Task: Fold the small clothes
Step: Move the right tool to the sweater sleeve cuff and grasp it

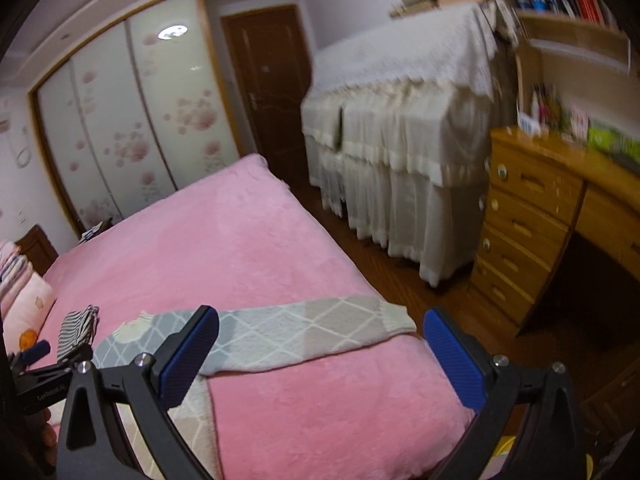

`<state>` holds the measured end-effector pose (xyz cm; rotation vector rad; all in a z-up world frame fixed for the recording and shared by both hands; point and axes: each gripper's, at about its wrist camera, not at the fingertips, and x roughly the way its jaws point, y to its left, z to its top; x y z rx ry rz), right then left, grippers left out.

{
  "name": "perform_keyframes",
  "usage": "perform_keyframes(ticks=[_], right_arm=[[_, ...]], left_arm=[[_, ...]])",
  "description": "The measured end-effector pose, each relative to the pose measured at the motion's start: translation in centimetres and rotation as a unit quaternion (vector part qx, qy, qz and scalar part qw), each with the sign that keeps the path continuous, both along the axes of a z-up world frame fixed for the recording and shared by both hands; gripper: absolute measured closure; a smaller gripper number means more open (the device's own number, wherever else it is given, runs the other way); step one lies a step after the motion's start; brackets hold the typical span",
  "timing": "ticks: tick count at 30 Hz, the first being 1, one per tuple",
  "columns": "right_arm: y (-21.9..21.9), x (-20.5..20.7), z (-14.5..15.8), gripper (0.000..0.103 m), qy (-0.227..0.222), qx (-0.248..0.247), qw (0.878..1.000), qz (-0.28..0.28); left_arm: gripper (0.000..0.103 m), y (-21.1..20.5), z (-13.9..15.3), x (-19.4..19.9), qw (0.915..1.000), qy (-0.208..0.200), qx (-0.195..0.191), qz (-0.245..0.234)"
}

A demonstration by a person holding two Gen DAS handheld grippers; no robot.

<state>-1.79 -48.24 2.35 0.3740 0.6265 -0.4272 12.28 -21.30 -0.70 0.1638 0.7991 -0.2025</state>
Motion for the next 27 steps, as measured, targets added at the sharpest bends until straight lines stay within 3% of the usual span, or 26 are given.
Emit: perform_keyframes(ticks=[4,8,11,20,27], right_arm=[[-4.3,2.2,-3.1,0.000,0.027,0.043,0.999,-0.001],[-8.2,3.9,-7.3,0.001,0.053,0.105,0.993,-0.012],[-10.7,4.7,-10.7,0.010,0.063,0.158,0.985,-0.023],[-12.4,6.8,-19.3,0.025,0.103,0.228,0.967,-0.041],[-14.4,7.9,-23.8,0.031,0.094,0.294,0.948,-0.073]], left_arm=[[0.001,-2.3,-3.6,3.4,0.9992,0.033,-0.004,-0.021],[0.001,-5.7,-7.0,5.1,0.9984,0.020,0.037,-0.037],[0.001,-8.7,-9.5,6.1,0.9969,0.018,0.057,-0.051],[0.001,-16.2,-15.8,8.7,0.9962,0.056,0.029,-0.060],[0.001,-20.4,-18.9,8.5,0.9948,0.052,0.051,-0.071]])
